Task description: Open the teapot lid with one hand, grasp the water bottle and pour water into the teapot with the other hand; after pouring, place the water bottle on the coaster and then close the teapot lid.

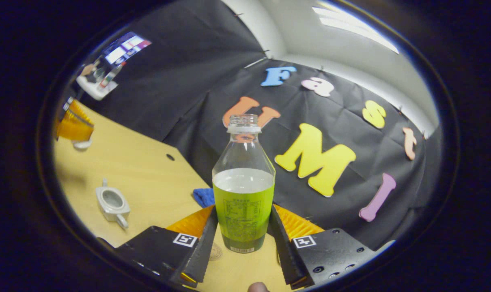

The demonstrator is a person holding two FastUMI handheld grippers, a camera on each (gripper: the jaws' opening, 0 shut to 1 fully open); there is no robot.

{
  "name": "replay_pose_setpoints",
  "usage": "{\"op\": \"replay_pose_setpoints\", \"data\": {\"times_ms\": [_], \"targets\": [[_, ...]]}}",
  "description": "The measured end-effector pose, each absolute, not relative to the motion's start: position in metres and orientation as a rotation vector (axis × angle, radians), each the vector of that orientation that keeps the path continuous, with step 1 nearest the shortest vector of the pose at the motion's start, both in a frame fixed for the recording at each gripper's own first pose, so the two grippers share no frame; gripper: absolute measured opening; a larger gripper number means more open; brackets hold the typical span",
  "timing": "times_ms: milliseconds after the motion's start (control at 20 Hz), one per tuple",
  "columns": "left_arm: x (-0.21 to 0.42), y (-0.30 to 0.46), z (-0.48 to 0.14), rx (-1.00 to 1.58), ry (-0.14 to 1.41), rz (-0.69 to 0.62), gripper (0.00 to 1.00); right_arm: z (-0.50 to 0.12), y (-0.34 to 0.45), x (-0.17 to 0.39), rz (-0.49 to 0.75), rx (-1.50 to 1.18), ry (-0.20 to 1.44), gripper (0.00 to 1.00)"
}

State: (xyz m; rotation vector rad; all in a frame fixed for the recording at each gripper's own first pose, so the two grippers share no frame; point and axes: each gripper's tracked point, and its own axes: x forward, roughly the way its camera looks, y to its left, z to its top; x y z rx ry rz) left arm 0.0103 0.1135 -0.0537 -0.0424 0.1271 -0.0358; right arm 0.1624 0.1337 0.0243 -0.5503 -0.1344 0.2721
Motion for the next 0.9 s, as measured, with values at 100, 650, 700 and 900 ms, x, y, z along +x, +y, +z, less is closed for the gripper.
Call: {"op": "replay_pose_setpoints", "data": {"times_ms": [100,650,700,900], "targets": [[0.01,0.107,-0.052,-0.042,0.123,-0.052,0.03,0.033,0.122,0.178,0.261,-0.366,-0.114,0.72],[0.008,0.109,-0.049,-0.036,0.118,-0.046,0.03,-0.052,0.119,0.252,0.278,-0.035,0.144,0.7],[0.008,0.108,-0.05,-0.034,0.118,-0.047,0.03,-0.057,0.12,0.254,0.276,-0.042,0.158,0.71],[0.011,0.104,-0.052,-0.032,0.121,-0.051,0.03,-0.084,0.122,0.259,0.272,-0.05,0.206,0.7]]}}
